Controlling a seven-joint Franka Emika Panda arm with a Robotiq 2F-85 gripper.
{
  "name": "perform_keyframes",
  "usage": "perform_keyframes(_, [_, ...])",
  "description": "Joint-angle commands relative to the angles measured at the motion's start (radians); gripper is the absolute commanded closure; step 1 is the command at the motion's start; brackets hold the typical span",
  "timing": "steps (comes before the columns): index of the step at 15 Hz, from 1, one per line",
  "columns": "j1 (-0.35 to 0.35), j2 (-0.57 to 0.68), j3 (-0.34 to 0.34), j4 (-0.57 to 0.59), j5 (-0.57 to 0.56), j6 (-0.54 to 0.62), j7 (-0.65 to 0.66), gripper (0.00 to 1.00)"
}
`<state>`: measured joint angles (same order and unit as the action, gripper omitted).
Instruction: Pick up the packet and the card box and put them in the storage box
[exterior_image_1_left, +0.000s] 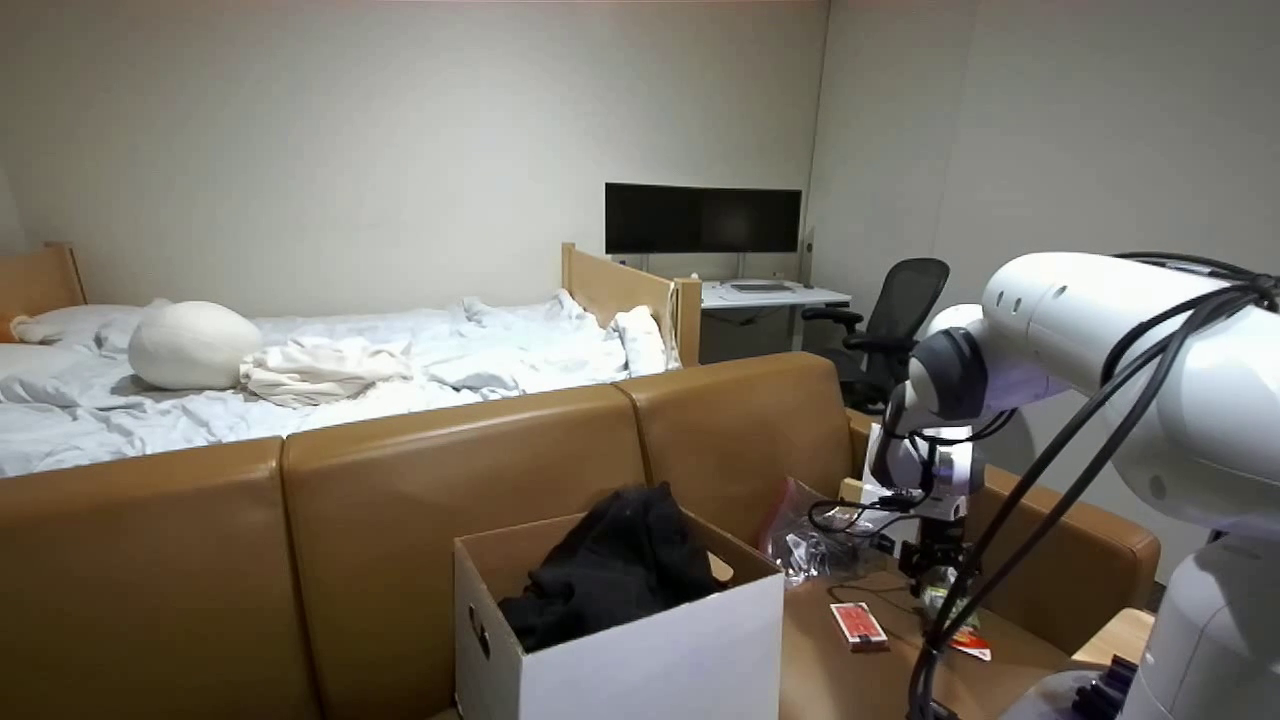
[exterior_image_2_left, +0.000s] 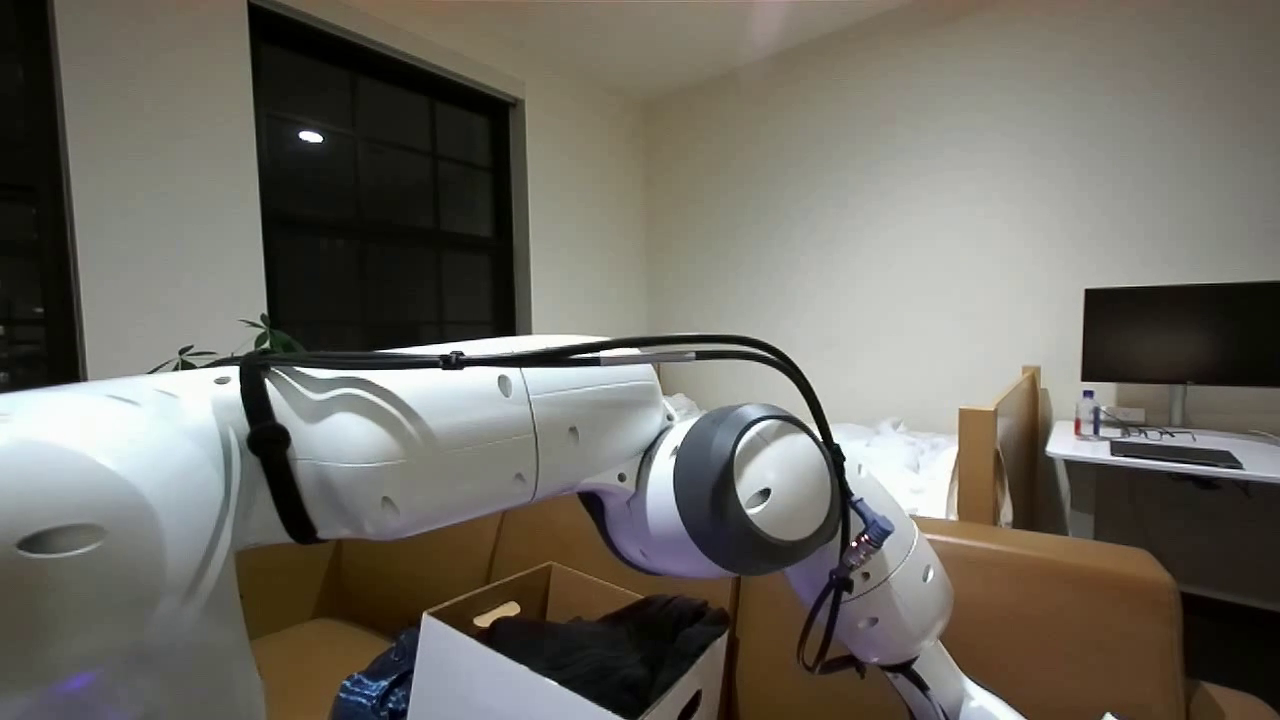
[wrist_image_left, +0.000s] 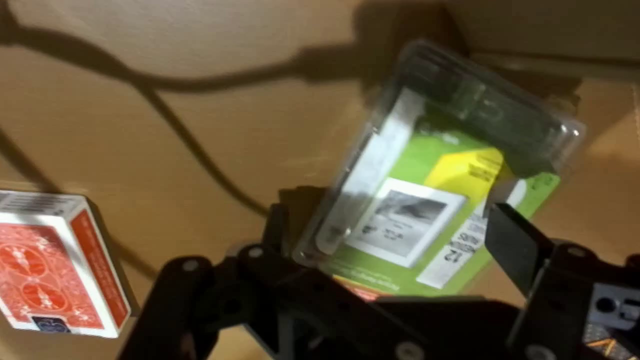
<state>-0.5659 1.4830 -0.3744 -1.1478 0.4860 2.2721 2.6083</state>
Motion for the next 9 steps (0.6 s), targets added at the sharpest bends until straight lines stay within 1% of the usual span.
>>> perform_keyframes(1, [-0.071,0.000,0.159,0.043,-0.141,0.039,0.000,0.00])
perform_keyframes(4, [-0.114,-0.006,0.253,0.046,-0.220,0.032,-0.012,0.00])
perform_keyframes(7, [-0.149,-0.015,0.311,0.035,-0.258,0.035,-0.025,0.00])
perform_keyframes(8, [-0.118,-0.017,0.273,0.031,-0.183,0.035,-0.066,0.00])
perform_keyframes(9, [-0.121,-0.019,0.282,0.034,-0.178,0.041,-0.084,0.00])
